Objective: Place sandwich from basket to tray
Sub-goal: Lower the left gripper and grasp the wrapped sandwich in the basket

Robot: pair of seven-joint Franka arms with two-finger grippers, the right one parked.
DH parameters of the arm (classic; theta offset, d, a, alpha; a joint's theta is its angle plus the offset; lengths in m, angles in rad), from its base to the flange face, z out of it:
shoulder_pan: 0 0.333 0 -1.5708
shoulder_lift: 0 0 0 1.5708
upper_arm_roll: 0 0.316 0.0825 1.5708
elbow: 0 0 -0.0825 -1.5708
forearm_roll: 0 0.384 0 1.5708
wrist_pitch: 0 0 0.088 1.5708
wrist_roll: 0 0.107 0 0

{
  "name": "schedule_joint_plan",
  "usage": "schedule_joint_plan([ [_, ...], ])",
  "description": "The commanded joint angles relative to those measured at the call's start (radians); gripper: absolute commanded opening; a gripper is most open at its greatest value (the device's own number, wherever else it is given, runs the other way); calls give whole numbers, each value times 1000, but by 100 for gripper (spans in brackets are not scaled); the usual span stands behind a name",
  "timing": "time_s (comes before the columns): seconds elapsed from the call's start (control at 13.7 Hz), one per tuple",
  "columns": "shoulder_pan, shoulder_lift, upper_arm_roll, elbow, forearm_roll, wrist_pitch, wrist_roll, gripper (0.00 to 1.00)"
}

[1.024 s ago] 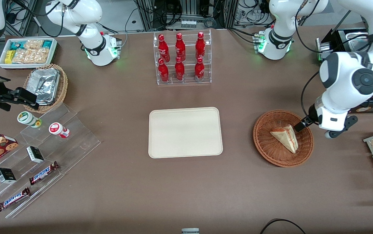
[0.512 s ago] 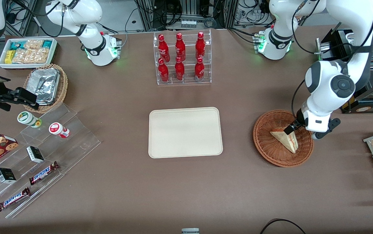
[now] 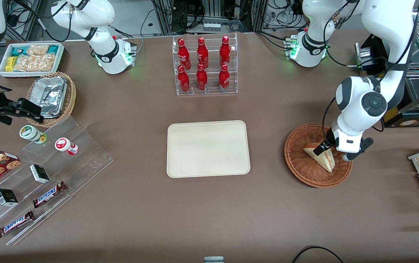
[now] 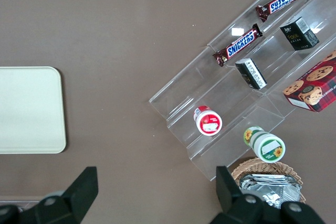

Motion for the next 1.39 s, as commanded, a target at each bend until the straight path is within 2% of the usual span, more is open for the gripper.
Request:
schedule_joint_plan([
  [0.0,-7,16,2,-9,2,36,-26,99],
  [0.07,-7,26,4,-9,2,36,-26,89],
  [0.15,-7,29,4,-8,2,36,-27,68],
  [0.22,-6,29,4,-8,2,36,-39,43],
  [0.29,-6,29,4,-6,2,35,-42,14],
  [0.37,-6,27,4,-5,2,32,-42,0],
  [0.59,-6,3,4,9,11,-2,-39,0],
  [0.88,-29,-23,1,173,28,-255,-36,0],
  [1.02,-75,-14,1,291,40,-381,-38,0],
  [1.17,-163,7,-1,388,104,-471,-47,0],
  [1.32,-286,50,-1,472,112,-531,-110,0],
])
